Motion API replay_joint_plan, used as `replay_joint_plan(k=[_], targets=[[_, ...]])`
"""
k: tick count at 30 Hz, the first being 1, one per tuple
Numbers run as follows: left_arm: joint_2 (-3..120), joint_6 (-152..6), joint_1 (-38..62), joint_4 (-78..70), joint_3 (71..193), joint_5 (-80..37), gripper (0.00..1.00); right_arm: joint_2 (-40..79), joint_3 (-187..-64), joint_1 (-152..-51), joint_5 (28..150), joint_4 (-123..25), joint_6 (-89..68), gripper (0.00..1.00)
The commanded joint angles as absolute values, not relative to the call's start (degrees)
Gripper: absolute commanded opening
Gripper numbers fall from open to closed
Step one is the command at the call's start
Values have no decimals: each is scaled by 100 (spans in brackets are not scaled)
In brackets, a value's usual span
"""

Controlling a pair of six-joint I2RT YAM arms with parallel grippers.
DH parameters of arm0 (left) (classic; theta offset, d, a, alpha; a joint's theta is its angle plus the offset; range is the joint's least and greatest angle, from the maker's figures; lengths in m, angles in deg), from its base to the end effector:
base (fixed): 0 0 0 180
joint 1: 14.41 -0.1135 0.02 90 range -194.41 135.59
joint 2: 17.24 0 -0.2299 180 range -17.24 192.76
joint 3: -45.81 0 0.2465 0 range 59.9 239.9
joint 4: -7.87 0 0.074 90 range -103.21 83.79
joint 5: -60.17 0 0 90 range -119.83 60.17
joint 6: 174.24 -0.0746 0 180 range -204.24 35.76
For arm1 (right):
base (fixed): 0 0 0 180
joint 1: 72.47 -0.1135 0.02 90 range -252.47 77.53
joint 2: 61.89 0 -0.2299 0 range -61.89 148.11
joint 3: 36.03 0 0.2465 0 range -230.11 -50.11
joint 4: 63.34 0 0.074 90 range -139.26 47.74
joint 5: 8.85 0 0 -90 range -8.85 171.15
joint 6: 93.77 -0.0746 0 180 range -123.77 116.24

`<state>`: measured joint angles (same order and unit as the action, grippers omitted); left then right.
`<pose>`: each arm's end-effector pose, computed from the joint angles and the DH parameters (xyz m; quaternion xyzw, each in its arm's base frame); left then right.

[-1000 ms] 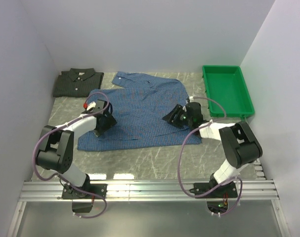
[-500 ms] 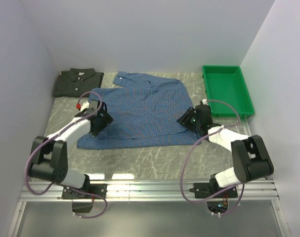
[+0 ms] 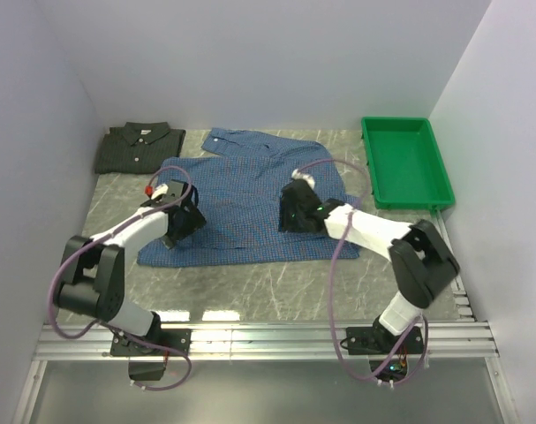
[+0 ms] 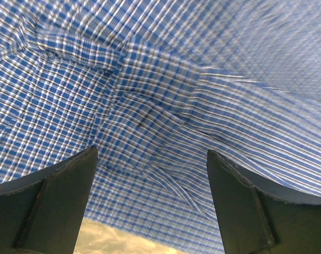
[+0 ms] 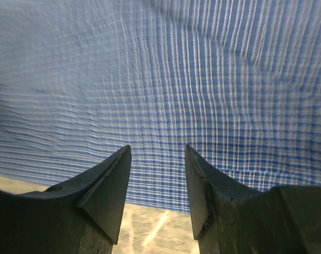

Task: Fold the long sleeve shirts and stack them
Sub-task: Fold the shirt

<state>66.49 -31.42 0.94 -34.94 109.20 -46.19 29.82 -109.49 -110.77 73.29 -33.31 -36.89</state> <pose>0.2869 -0.0570 0.1265 -0.3405 0.9012 -0.0142 0.2679 0.2884 0.2147 0.1557 -0.0177 0.9324 0.1553 0.3258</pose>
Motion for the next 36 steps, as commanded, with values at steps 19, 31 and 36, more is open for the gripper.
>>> replay_joint_plan(k=[19,31,36], targets=[[6627,-2746,-299,-3521,9744,-3809,88,3164,-9662,-11501,8016,-2175,-3883,54],[4095,-2728,-281,-4726,9680,-3791,90,1328,-9449,-11492,8133,-2033,-3892,54],[4533,-3194,-264,-4375,10348,-3766,89,1457,-10134,-11439,7545,-2262,-3796,53]])
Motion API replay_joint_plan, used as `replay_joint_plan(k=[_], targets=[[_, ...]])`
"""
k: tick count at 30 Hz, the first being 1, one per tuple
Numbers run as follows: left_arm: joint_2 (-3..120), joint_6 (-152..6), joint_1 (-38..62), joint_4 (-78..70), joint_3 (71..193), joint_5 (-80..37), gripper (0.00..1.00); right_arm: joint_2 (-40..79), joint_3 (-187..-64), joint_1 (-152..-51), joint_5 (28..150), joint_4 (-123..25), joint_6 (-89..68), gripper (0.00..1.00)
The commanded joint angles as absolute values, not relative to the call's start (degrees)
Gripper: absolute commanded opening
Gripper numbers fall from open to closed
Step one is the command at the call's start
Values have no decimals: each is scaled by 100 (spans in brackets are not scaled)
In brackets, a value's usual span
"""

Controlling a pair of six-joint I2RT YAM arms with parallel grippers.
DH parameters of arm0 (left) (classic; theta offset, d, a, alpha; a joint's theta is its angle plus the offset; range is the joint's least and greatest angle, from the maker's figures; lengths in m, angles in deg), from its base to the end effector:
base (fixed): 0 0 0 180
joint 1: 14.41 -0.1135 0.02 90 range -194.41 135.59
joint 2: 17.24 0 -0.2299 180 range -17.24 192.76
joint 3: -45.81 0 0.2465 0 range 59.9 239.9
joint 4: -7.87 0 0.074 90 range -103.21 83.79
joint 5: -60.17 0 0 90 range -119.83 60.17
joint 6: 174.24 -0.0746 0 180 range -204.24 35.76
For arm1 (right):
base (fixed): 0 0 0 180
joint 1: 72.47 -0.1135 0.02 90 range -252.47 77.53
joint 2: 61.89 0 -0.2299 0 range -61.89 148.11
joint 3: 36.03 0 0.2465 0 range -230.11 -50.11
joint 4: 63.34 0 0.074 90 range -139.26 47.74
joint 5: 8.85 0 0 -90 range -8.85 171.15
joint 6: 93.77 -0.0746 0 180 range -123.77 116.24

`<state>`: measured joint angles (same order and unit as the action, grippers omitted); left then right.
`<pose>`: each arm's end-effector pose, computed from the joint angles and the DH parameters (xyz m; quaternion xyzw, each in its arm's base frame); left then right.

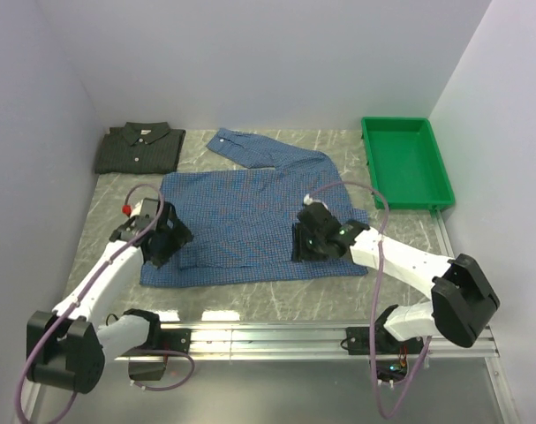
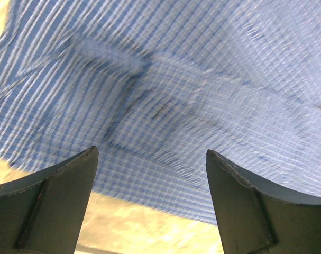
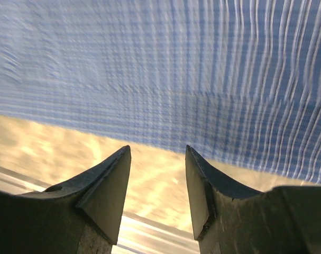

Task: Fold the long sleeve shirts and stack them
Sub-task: Fold the shirt

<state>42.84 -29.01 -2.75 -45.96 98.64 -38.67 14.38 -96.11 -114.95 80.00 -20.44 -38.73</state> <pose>0.2190 -0.0335 0.1524 -0.3762 0.8894 -0.0749 0.2489 0.2064 0.1870 0.1406 -0.0605 0.9619 0.1591 0.2140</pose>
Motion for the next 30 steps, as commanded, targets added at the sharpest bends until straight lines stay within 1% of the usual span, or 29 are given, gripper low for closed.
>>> replay_joint_plan(k=[1,5,7,10,15,21,27,30], targets=[[4682,-3212,-255,-4200,10445,-3739,89,1710,-10379,-11361,7517,-2289,-3769,53],[5621,-3221,-115,-3822,10875,-3774,86,2415,-10899,-11124,7517,-2455,-3699,53],[5878,-3220,-88,-3707,10964,-3756,86,2739,-11057,-11044,7517,-2500,-3690,53],[6431,-3159,-79,-3504,10903,-3783,86,3082,-11067,-10921,7578,-2605,-3681,53],[6819,-3019,-79,-3373,10561,-3581,86,3356,-10778,-10894,7692,-2588,-3734,53],[6460,-2729,-105,-3214,9551,-3115,86,3234,-10075,-10929,8087,-2228,-3760,53],[5634,-2518,-228,-3635,8944,-2878,87,2409,-9048,-11175,8369,-1946,-3918,54],[4967,-2184,-228,-3978,8698,-2816,87,2013,-8853,-11219,8597,-1823,-3919,55]])
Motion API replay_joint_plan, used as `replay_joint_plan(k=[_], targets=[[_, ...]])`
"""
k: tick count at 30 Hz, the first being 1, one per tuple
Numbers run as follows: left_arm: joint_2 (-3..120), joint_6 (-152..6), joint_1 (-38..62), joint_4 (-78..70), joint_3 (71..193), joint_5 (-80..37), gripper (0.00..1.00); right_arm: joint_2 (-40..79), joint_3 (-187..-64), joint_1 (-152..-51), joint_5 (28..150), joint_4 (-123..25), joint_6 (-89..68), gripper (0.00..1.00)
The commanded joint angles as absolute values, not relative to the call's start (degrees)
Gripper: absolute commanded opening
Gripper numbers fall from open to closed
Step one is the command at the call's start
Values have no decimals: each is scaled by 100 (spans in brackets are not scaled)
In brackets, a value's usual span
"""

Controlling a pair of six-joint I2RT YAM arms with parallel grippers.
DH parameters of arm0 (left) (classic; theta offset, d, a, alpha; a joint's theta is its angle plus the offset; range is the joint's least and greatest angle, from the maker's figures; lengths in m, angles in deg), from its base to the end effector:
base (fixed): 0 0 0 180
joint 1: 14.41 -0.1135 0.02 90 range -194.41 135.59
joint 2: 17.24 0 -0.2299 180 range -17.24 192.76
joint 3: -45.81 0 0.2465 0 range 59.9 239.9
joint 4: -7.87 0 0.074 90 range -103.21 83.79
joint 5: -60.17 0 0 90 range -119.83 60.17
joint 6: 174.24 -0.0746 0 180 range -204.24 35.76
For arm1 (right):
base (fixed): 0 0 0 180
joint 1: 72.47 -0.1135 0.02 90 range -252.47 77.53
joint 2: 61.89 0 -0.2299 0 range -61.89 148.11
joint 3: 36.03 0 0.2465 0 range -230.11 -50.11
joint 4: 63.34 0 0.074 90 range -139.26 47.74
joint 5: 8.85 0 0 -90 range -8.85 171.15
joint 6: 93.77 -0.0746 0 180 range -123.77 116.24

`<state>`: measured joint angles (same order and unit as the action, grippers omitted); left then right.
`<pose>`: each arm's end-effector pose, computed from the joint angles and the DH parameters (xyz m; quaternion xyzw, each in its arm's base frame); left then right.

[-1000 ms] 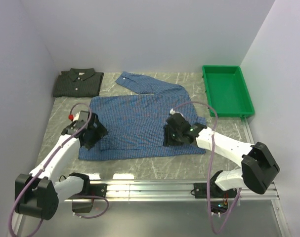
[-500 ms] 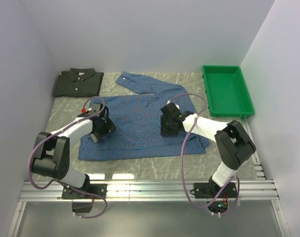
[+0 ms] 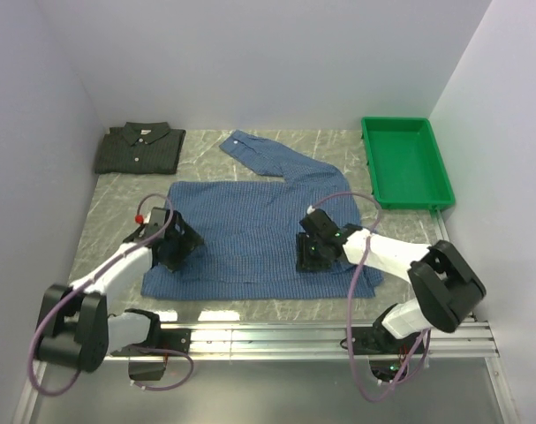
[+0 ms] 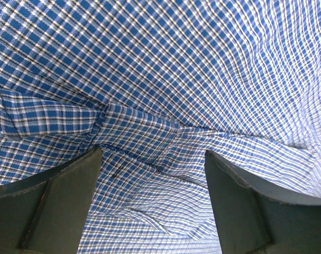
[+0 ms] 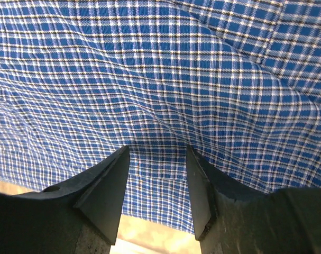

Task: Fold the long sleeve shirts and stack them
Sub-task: Fold the shirt

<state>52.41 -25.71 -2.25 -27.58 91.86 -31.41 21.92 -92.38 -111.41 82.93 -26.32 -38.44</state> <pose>0.2373 -0.0490 0.1029 -0.3828 0.8844 -0.1435 0.2253 0.2147 0.1765 0.0943 -0.0398 0.9744 0.1444 0.1677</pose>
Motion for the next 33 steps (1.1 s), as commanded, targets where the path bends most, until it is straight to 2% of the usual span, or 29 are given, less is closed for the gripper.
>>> replay_joint_plan(k=[1,6,11,13,15,17,21,25,33], targets=[[4608,-2027,-228,-4161,8610,-2772,87,1925,-8852,-11219,8694,-1797,-3892,55],[3963,-2156,-228,-4576,9143,-3252,88,1441,-9535,-11150,8248,-1463,-3506,56],[5024,-2938,-430,-4998,10988,-4614,94,1414,-10450,-10272,8018,-1296,-3032,59],[5690,-3262,-648,-4955,11698,-4705,96,1502,-10855,-9736,8079,-1331,-2978,61],[6140,-3361,-781,-4876,12140,-4845,97,1694,-11223,-9359,7914,-1366,-2952,70],[6843,-3387,-992,-4893,12764,-4881,99,1861,-11479,-9120,7842,-1427,-3004,76],[7960,-3230,-1309,-4954,13766,-4601,99,2414,-12146,-8750,7597,-1568,-3066,81],[9154,-2905,-1424,-5217,14855,-4127,97,2907,-12622,-8600,7473,-1673,-3040,82],[10185,-2526,-1424,-5323,15675,-3668,88,3637,-13027,-8548,7429,-1929,-2961,80]])
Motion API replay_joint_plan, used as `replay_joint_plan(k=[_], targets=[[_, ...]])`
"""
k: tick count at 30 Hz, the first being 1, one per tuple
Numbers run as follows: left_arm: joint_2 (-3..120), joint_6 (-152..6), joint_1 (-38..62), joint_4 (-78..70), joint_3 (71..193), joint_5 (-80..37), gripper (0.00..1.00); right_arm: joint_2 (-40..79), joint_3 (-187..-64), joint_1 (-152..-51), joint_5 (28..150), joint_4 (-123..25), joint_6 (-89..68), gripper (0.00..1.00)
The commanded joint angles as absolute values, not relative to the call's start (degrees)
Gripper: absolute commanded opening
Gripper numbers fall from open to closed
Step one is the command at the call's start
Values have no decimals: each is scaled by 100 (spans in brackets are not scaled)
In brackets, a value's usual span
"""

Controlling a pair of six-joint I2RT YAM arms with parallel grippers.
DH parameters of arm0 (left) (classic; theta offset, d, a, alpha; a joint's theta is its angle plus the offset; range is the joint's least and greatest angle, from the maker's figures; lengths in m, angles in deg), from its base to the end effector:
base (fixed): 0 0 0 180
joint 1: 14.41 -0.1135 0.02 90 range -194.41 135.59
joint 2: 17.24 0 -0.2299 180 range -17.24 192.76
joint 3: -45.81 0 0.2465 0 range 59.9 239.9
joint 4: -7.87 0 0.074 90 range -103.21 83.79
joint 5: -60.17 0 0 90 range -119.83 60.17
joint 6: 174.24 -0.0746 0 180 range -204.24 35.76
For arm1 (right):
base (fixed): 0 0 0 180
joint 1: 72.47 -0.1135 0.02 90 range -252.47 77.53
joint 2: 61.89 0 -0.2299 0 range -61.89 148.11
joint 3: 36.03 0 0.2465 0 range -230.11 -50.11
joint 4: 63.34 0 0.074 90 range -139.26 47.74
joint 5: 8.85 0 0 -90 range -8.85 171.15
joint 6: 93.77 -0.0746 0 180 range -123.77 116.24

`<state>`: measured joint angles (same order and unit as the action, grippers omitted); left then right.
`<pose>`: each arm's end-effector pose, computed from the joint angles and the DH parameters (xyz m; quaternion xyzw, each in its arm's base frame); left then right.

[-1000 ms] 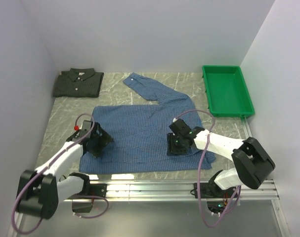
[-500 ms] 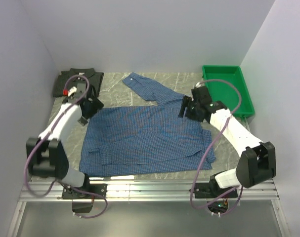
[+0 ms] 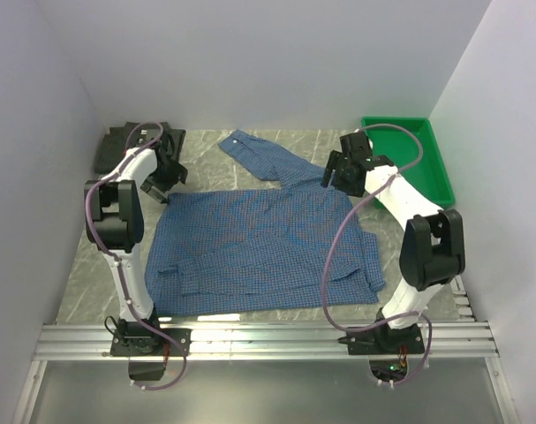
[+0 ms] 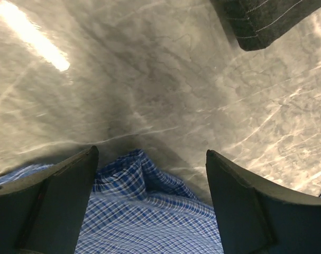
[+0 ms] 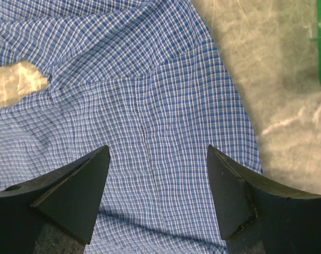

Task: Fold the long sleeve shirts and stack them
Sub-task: Fold the shirt

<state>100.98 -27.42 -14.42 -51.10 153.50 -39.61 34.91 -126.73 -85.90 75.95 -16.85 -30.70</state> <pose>0.4227 0.0127 0.1329 -0.4799 0.8551 -0.0106 0.1959 0.3735 0.0822 0.1978 0.1257 0.9379 0.0702 0.3155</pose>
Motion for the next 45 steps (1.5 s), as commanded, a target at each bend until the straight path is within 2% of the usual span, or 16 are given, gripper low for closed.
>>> replay_joint_plan(k=[1,4,7,10,11,13,19,35,38,39,40,42,45], targets=[[10220,-2517,-1424,-5323,15641,-3694,87,3725,-13088,-8548,7420,-1946,-2917,80],[10142,-2482,-1590,-5148,15290,-3748,76,3962,-13220,-8495,7420,-2208,-2777,77],[10054,-2482,-1626,-5051,14982,-3835,58,4252,-13413,-8390,7473,-2271,-2750,75],[10036,-2552,-1635,-5007,14806,-3941,45,4542,-13607,-8284,7447,-2394,-2732,73],[10028,-2587,-1643,-5016,14788,-3950,36,4708,-13729,-8258,7438,-2403,-2723,72],[10036,-2666,-1635,-5016,14744,-4011,26,4902,-13888,-8170,7499,-2368,-2706,70],[10036,-2948,-1635,-4998,14691,-4108,2,5623,-14327,-7977,7735,-2271,-2636,63],[10098,-3413,-1635,-5156,14858,-4442,1,6345,-14987,-7818,8018,-1990,-2530,45],[10133,-3466,-1652,-5183,14875,-4530,1,6397,-15083,-7783,8000,-1929,-2486,28],[10150,-3484,-1643,-5192,14876,-4556,1,6397,-15092,-7774,7983,-1929,-2434,14],[10150,-3493,-1652,-5192,14884,-4573,0,6389,-15110,-7765,7965,-1911,-2416,9],[10124,-3519,-1652,-5192,14893,-4626,1,6362,-15101,-7748,7921,-1911,-2346,0],[10080,-3554,-1661,-5279,15016,-4688,1,6257,-15084,-7730,7921,-1937,-2249,0]])
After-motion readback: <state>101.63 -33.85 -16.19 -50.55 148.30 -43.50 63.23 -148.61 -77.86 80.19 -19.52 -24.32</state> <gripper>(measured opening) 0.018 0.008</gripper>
